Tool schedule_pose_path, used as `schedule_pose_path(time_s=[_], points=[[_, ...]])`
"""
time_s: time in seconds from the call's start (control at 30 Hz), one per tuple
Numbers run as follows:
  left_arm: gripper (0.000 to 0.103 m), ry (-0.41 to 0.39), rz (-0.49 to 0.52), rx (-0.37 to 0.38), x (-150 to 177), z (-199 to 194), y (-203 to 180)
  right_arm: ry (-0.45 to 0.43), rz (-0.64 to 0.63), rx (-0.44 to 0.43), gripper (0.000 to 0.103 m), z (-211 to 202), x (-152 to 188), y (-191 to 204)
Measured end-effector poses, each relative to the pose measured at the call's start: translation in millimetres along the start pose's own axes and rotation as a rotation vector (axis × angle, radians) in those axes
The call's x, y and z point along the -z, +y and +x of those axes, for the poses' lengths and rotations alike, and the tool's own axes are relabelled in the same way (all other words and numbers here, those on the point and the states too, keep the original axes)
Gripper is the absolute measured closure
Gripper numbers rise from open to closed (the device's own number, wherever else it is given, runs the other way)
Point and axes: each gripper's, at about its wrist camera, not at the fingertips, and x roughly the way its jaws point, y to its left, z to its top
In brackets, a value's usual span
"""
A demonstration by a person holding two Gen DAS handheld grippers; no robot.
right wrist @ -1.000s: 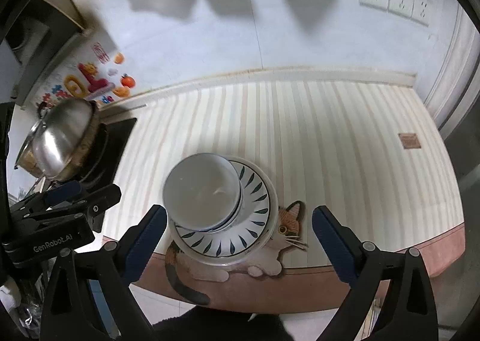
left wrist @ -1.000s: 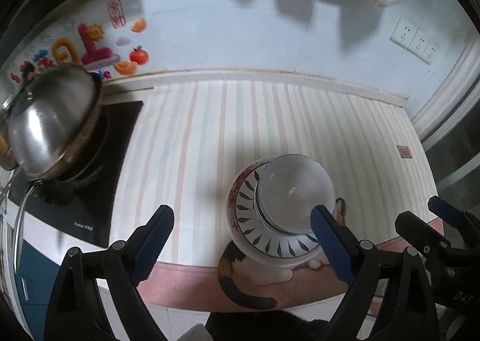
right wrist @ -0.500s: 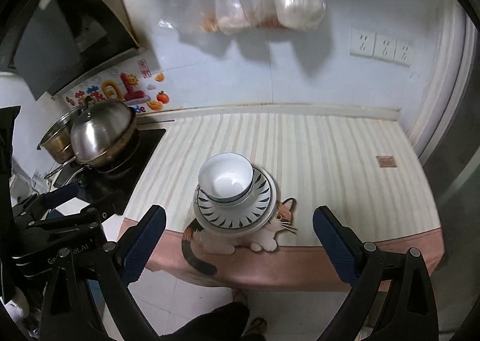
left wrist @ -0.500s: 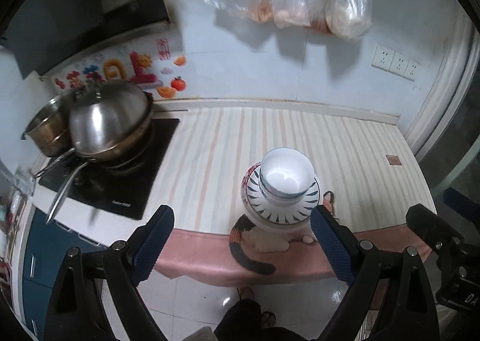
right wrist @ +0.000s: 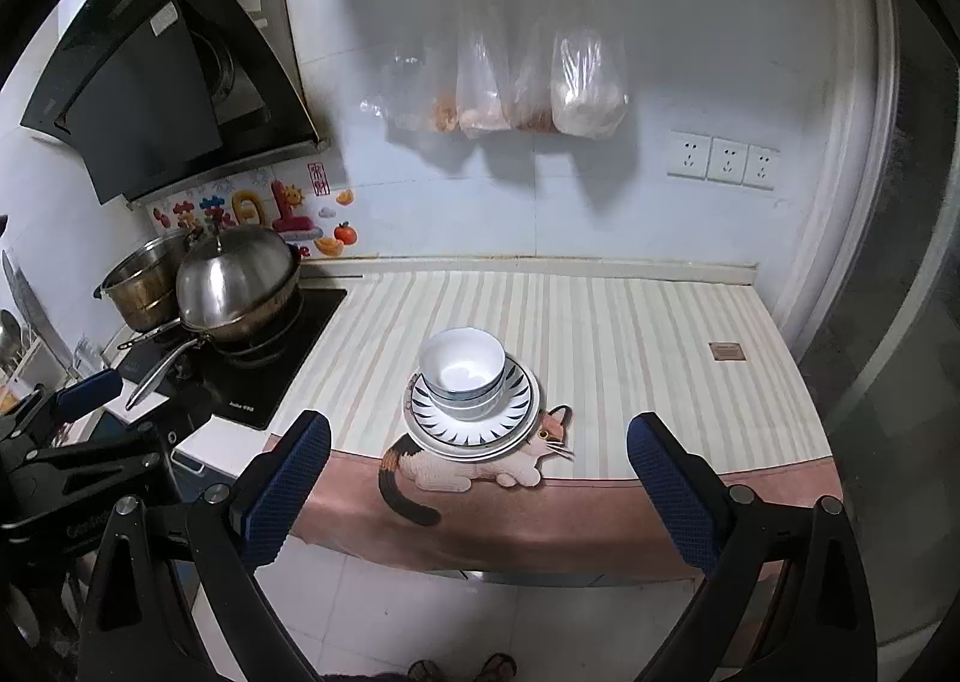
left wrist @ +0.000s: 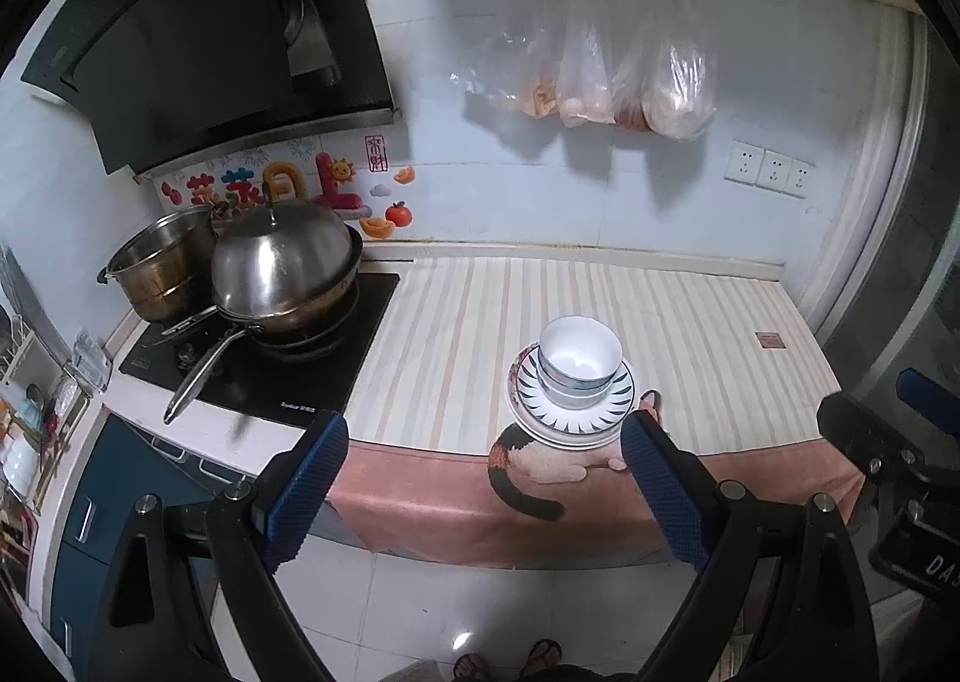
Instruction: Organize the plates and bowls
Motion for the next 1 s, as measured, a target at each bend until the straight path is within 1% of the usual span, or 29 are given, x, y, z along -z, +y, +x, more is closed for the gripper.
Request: schedule_pose_path(time_s=[0.2, 0.4, 0.57, 1.0], points=[[0.01, -0.019, 0.02, 0.006, 5.5, -14.6, 10.0, -0.026, 0.019, 0.022, 0.002, -22.3, 4.7, 14.5], [0.01, -0.026, 0.014, 0.016, 9.8, -21.4, 16.1, -0.042, 0.025, 0.046, 0.002, -34.8, 9.1, 23.8], [0.01, -0.025, 0.011, 0.017, 12.0, -23.6, 18.4, -0.043, 0.032, 0.059, 0.001, -36.3, 9.8, 27.6], [0.01, -0.036, 0.003, 0.012, 15.8, -32.0, 21.4, -0.033, 0.033, 0.057, 0.001, -39.2, 16.1, 32.8]])
